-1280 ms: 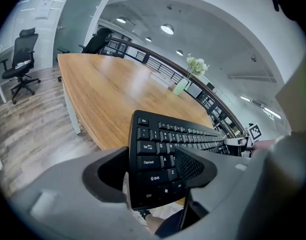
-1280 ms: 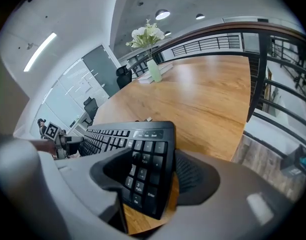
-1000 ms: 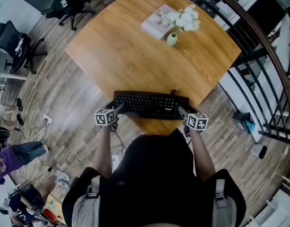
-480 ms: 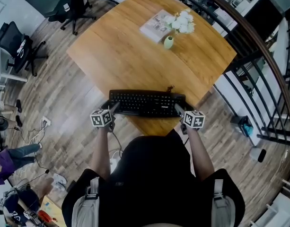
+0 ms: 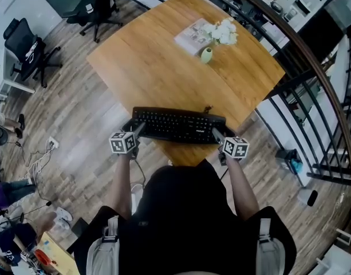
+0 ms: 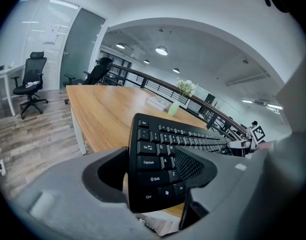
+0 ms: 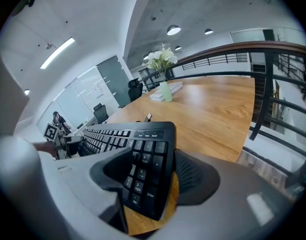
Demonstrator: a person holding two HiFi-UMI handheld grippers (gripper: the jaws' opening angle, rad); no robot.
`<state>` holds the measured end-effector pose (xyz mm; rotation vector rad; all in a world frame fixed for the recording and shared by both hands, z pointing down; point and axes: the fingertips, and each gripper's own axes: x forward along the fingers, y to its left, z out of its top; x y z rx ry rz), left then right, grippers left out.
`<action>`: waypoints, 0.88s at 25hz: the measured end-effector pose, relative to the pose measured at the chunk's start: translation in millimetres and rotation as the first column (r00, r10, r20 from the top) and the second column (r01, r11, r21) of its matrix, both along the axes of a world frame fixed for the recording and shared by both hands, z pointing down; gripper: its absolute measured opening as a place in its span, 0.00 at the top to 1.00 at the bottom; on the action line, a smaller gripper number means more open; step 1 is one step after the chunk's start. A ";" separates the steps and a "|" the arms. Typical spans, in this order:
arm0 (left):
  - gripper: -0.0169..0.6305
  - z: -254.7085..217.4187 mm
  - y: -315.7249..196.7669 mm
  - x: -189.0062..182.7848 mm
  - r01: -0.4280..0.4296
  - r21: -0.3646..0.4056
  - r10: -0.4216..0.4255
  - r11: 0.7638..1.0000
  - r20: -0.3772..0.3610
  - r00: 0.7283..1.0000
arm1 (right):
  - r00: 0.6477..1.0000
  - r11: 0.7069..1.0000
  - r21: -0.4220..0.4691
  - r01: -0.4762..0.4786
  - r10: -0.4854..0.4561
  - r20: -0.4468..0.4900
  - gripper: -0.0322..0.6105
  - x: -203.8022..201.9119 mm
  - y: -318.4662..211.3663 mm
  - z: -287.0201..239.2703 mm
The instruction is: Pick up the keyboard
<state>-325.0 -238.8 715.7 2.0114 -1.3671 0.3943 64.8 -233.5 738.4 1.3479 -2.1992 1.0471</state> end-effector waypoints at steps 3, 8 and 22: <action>0.51 -3.8 9.5 -1.0 0.007 0.014 -0.007 1.000 0.003 1.000 | 1.000 1.000 0.019 0.010 -0.010 0.000 0.54 -0.5 4.8 -5.2; 0.51 -6.0 28.0 -3.8 0.031 0.026 -0.031 0.999 0.006 0.999 | 1.000 0.999 0.050 0.019 -0.018 -0.007 0.54 -3.6 13.0 -14.4; 0.51 -67.6 41.1 -22.0 0.051 0.173 -0.053 0.984 0.005 0.999 | 1.000 0.990 0.144 0.007 -0.009 0.013 0.54 -20.8 22.8 -57.9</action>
